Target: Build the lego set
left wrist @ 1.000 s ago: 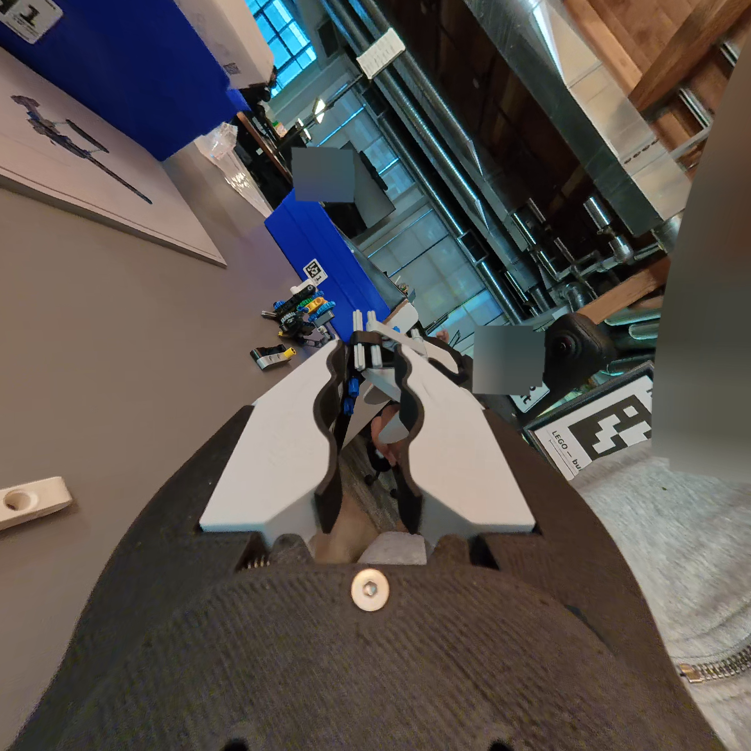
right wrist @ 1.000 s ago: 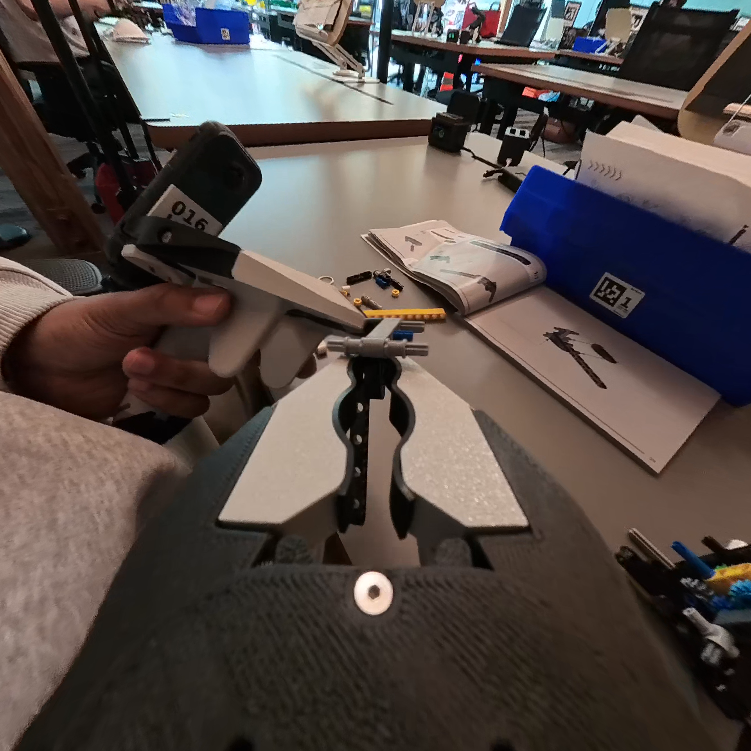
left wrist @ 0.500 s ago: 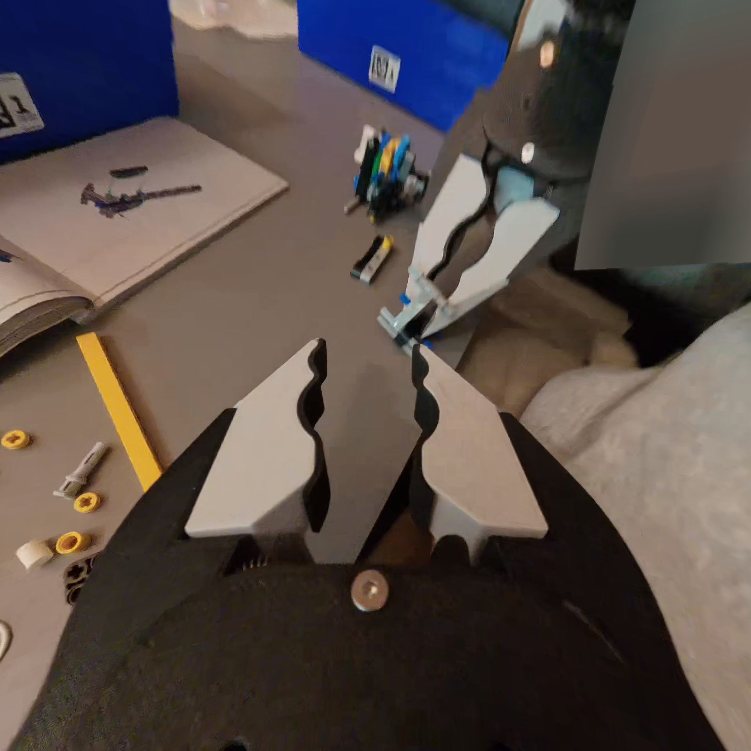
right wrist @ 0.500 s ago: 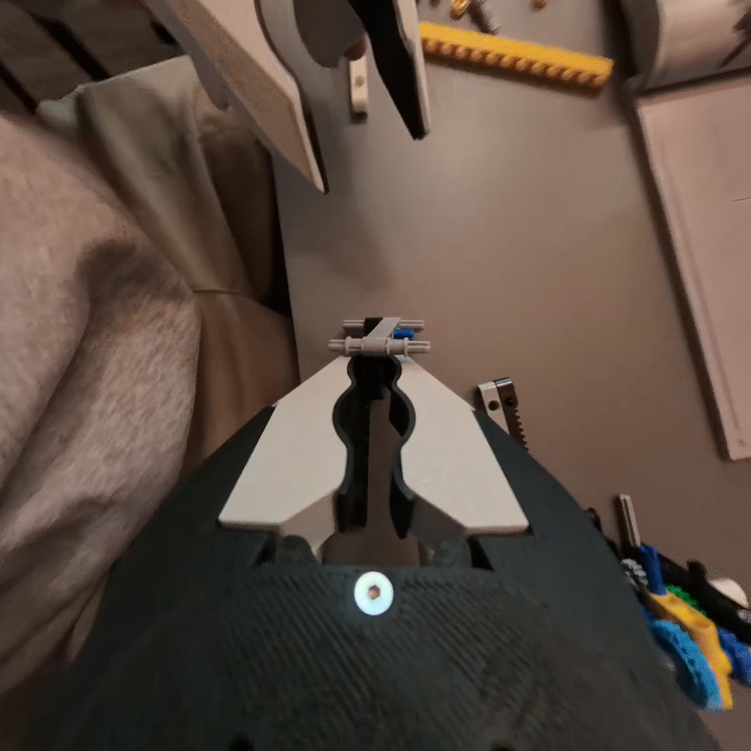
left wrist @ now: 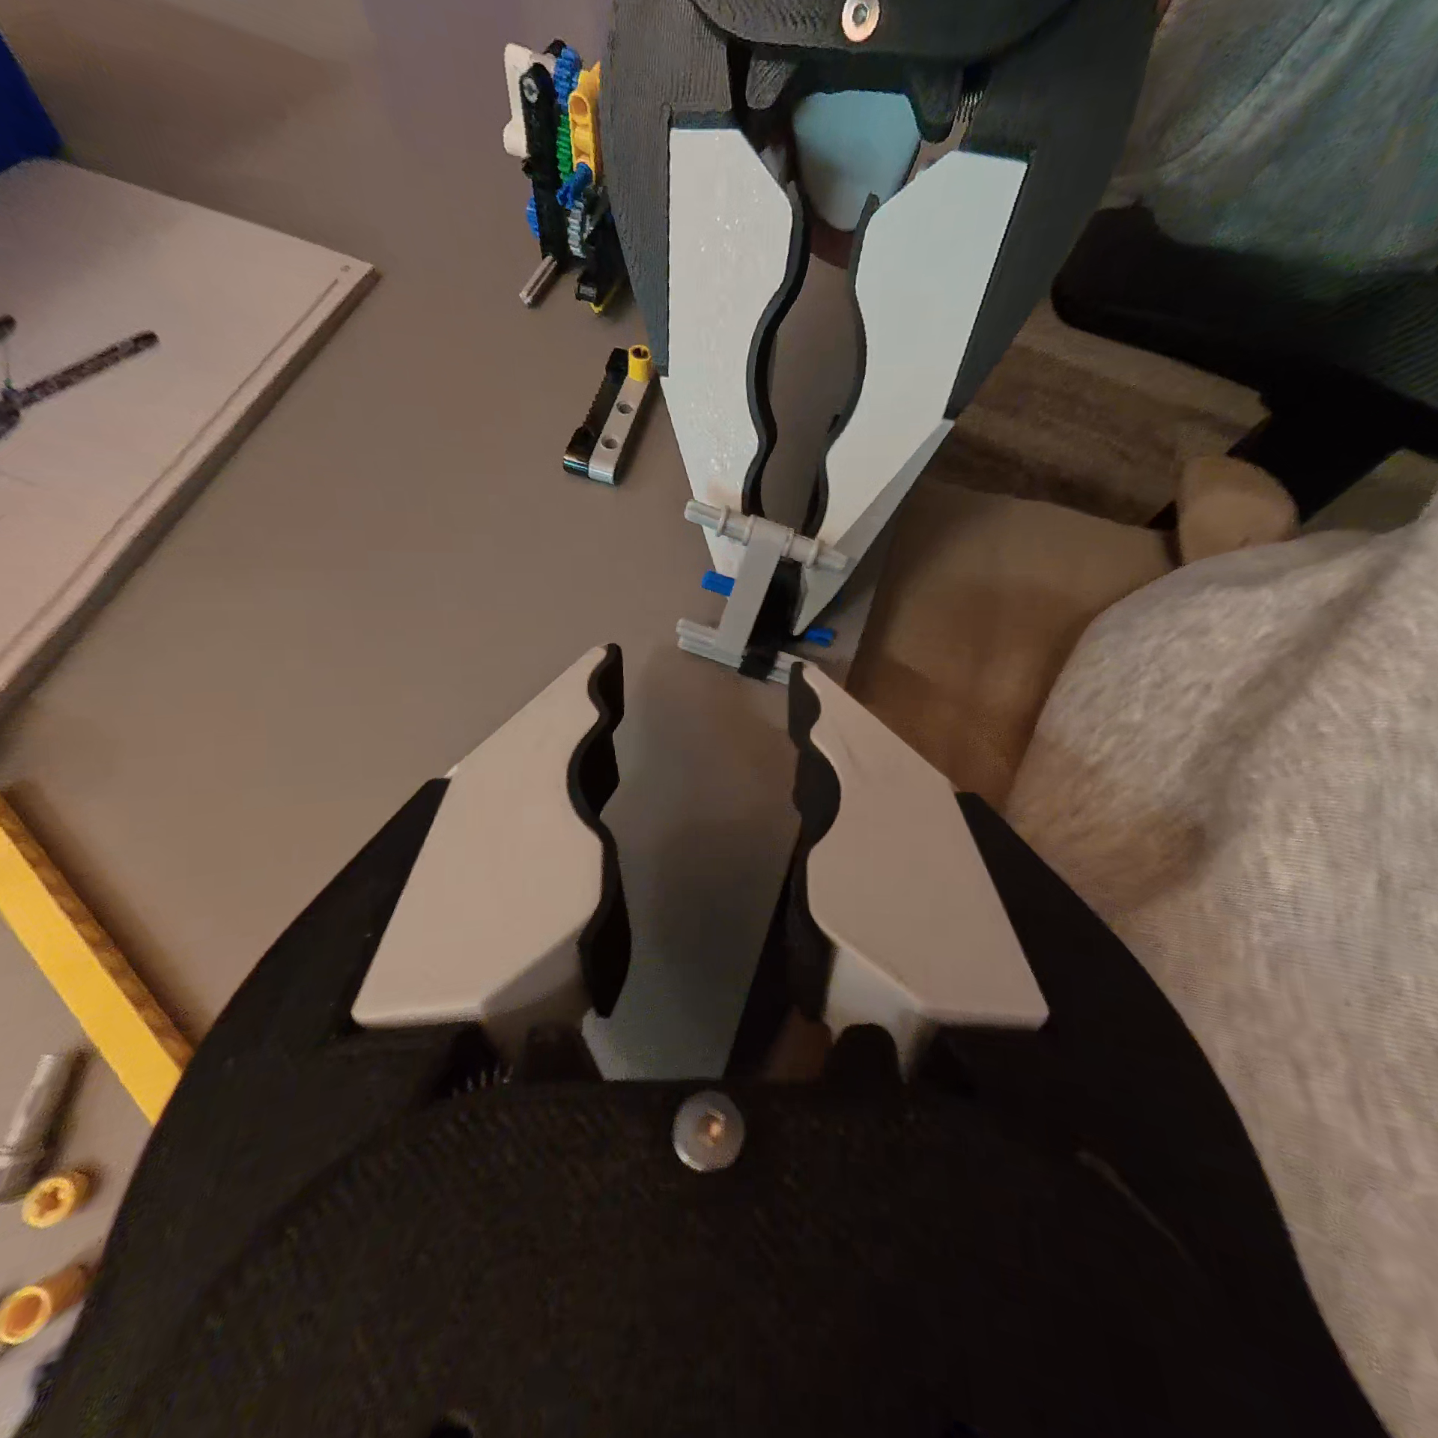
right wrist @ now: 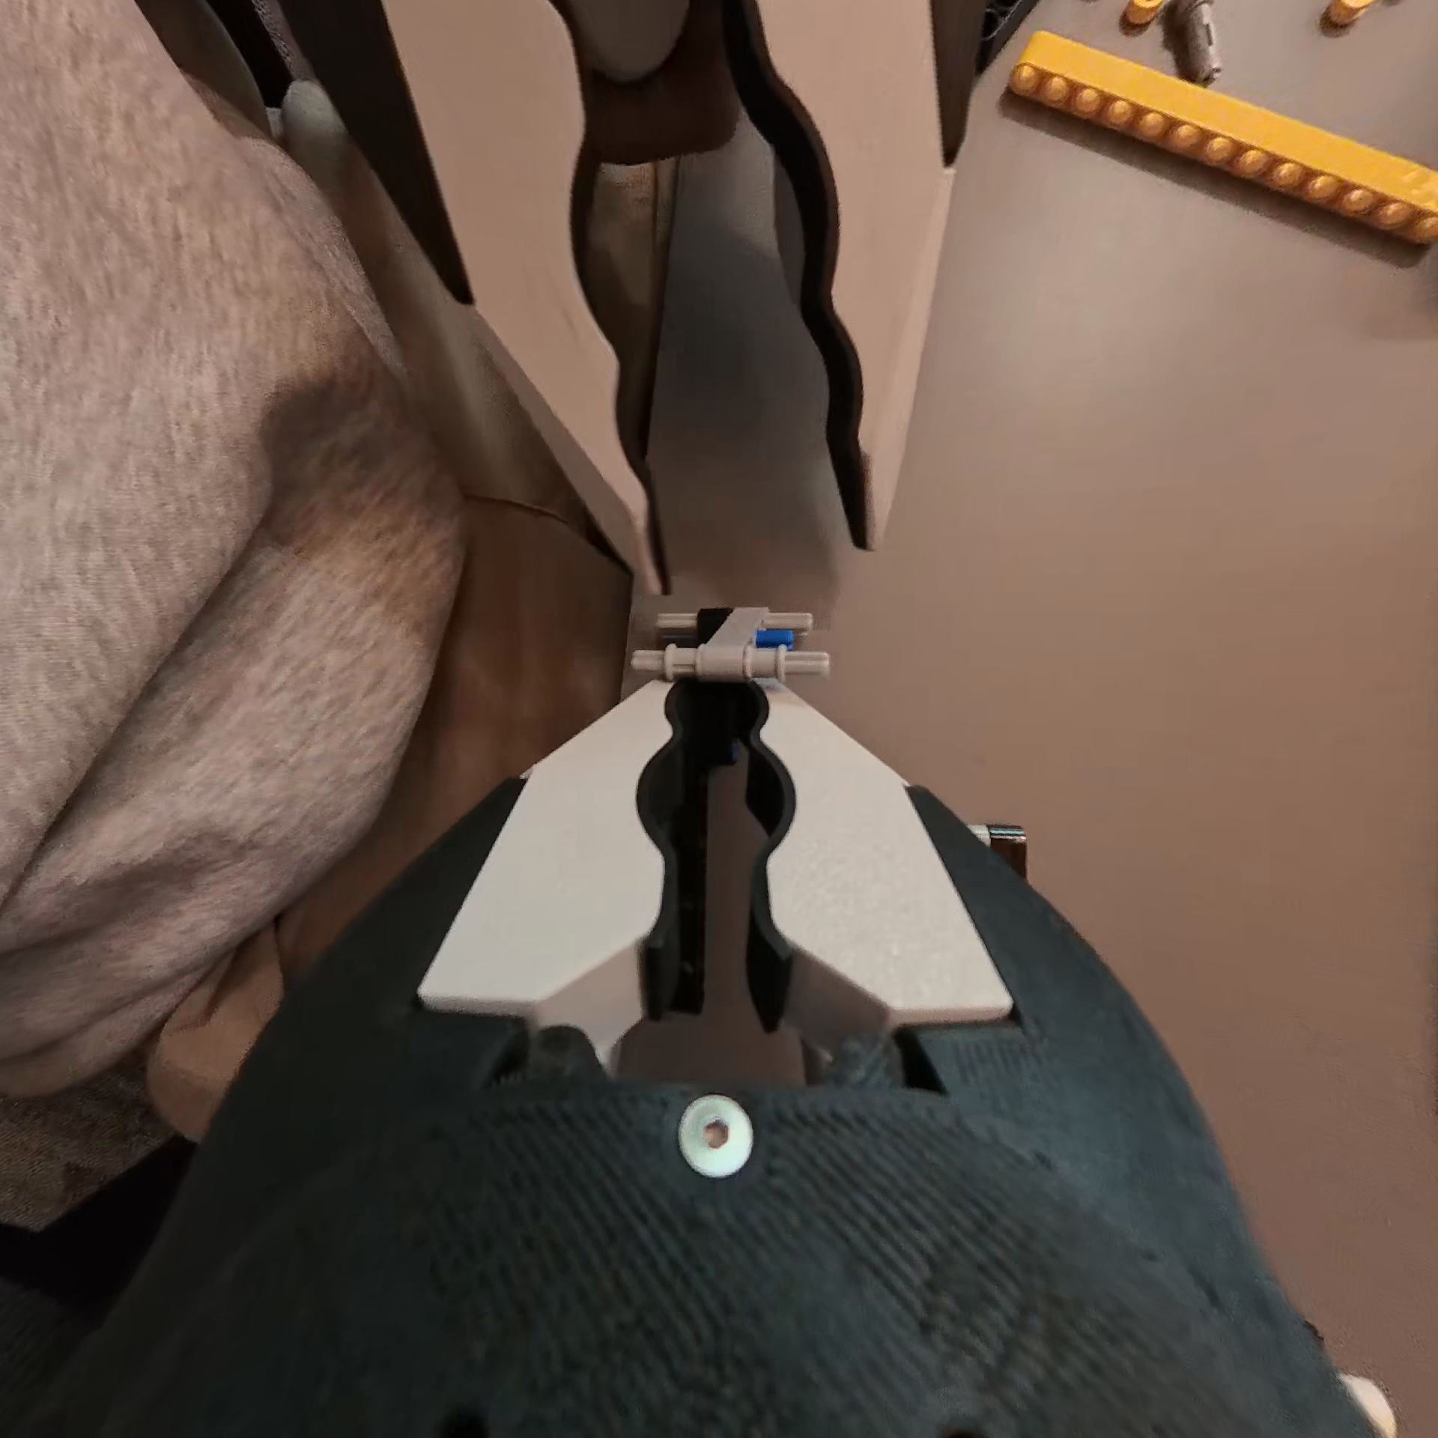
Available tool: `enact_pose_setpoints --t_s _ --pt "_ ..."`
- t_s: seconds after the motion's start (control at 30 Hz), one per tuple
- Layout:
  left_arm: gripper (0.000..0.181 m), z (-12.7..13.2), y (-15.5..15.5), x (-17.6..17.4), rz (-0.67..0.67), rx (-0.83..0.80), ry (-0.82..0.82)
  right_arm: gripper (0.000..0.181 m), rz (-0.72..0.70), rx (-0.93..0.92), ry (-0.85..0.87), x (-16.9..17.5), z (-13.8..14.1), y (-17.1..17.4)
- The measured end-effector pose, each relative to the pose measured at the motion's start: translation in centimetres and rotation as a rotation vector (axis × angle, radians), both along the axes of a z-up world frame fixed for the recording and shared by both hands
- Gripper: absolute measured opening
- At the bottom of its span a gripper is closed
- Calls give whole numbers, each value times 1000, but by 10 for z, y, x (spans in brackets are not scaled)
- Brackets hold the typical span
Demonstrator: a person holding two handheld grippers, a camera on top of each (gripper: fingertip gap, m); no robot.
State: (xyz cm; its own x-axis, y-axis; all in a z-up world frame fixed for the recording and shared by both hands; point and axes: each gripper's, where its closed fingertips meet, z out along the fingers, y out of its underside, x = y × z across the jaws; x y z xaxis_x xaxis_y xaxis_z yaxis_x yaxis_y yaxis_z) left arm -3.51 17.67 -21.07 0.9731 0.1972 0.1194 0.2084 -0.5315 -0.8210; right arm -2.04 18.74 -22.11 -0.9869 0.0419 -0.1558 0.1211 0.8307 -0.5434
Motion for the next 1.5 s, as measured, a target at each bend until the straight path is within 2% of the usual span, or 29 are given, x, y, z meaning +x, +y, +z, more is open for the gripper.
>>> enact_pose_setpoints --t_s 0.03,0.13,0.47,1.13,1.5 --pt "37 -1 1 -1 -8 -7 25 9 4 -1 2 0 0 0" --pt "37 1 8 8 -67 15 -1 9 16 -3 6 1 0 1" --pt "38 -6 12 16 -102 -22 11 8 31 -27 -18 3 1 2" --pt "34 -5 8 16 -83 17 -38 7 -116 -160 38 0 3 2" --pt "31 -4 8 22 -107 27 -11 7 -149 -166 64 -1 3 5"
